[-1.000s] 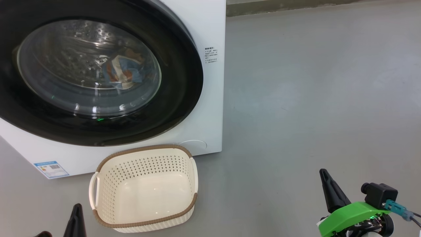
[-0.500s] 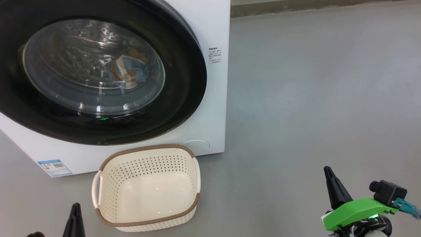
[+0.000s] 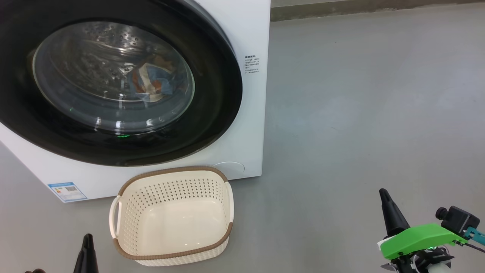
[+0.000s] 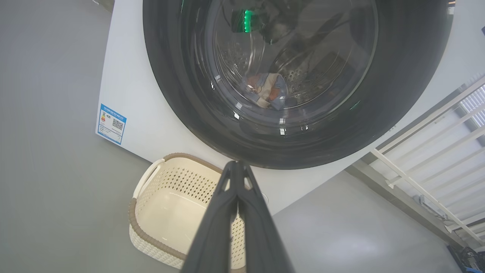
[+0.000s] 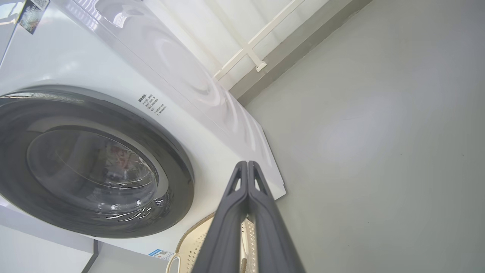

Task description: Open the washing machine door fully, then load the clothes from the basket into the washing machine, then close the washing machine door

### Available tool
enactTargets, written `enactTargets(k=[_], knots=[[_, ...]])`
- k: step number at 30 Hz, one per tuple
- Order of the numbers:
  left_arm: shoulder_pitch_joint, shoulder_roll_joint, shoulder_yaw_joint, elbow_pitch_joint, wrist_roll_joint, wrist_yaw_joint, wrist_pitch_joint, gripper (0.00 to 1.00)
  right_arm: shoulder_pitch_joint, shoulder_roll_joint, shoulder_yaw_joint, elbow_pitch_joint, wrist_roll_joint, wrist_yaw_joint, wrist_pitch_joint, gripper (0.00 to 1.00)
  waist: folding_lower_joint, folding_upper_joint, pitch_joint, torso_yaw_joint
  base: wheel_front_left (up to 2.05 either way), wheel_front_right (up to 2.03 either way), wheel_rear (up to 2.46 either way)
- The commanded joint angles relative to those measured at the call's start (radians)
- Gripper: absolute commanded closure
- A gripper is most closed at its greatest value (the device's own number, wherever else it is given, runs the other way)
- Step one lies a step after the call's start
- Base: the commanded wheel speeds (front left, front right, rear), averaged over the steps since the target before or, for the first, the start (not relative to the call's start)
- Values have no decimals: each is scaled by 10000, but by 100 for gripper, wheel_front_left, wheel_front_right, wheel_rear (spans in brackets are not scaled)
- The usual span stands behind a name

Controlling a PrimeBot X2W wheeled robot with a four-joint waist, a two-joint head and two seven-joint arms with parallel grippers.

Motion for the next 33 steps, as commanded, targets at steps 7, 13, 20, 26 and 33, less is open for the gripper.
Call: enactTargets(k=[7,13,20,26,33], knots=[[-449,54,114,-377,-964,-10,254,100,-185,-44,-208,-404,790,0,224,100,-1,-1,-17,69,0,0,0],[-494,32,123,-430,-1611,-11,430,100,-173,-12,-337,-498,1350,0,395,100,-1,-1,-31,124,0,0,0],[-546,6,133,-493,-2370,-12,636,100,-158,27,-489,-609,2007,0,597,100,-1,-1,-46,189,0,0,0],[-590,-16,142,-547,-3017,-13,812,100,-146,60,-619,-704,2567,0,769,100,-1,-1,-60,245,0,0,0],[-642,-42,153,-610,-3775,-15,1018,100,-132,100,-772,-814,3223,0,972,100,-1,-1,-75,310,0,0,0]])
